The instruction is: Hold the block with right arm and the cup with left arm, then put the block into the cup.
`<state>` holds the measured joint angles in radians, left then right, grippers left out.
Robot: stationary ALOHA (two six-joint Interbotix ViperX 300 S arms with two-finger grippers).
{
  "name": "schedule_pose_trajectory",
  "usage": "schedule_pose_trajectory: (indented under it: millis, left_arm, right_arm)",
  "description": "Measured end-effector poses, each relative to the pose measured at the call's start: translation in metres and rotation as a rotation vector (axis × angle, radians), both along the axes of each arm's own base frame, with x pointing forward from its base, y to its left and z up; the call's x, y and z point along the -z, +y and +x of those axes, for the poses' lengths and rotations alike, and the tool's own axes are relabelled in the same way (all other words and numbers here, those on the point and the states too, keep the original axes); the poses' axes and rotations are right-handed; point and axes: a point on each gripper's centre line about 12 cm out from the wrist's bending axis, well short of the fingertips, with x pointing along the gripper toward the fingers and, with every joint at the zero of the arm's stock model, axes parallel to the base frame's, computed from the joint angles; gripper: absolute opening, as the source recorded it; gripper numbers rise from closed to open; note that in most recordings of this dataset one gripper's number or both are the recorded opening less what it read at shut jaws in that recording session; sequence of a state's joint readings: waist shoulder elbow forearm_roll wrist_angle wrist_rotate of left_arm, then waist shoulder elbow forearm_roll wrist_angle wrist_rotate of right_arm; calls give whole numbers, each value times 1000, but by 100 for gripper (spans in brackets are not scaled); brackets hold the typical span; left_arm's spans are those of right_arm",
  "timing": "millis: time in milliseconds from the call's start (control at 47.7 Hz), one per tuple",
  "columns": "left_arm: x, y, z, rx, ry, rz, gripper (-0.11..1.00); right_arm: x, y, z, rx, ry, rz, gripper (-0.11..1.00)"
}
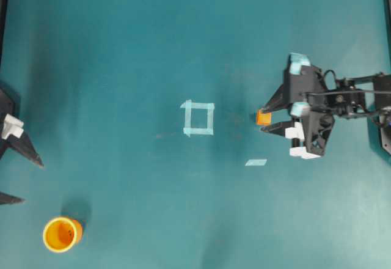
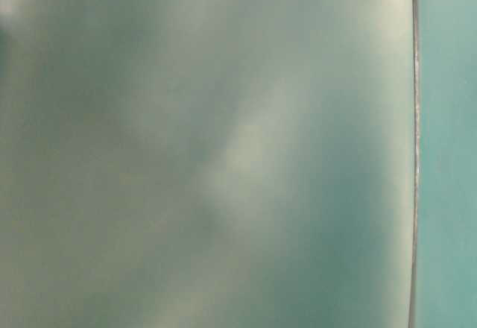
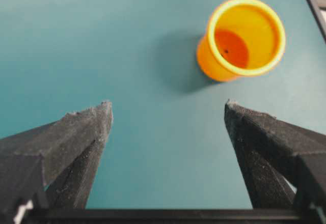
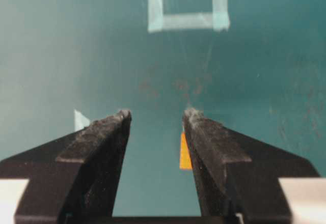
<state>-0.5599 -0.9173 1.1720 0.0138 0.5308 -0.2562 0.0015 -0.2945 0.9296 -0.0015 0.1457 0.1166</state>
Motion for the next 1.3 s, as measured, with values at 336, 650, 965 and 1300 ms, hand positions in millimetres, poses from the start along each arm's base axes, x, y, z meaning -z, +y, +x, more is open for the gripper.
schedule_pose_trajectory:
  millis: [336, 650, 965, 1300]
  left_arm:
    - [24, -10, 4, -97, 175, -21, 86]
    - [44, -37, 13, -85, 265, -17, 86]
    - [61, -64, 21, -42, 335, 42, 86]
    - [69, -79, 35, -29, 276, -19, 86]
  right_arm:
    - [11, -1, 2, 3, 52, 0, 52]
    - [13, -5, 0, 17, 60, 0, 53]
    - [19, -10, 0, 30, 81, -1, 53]
    - [23, -10, -1, 32, 94, -2, 53]
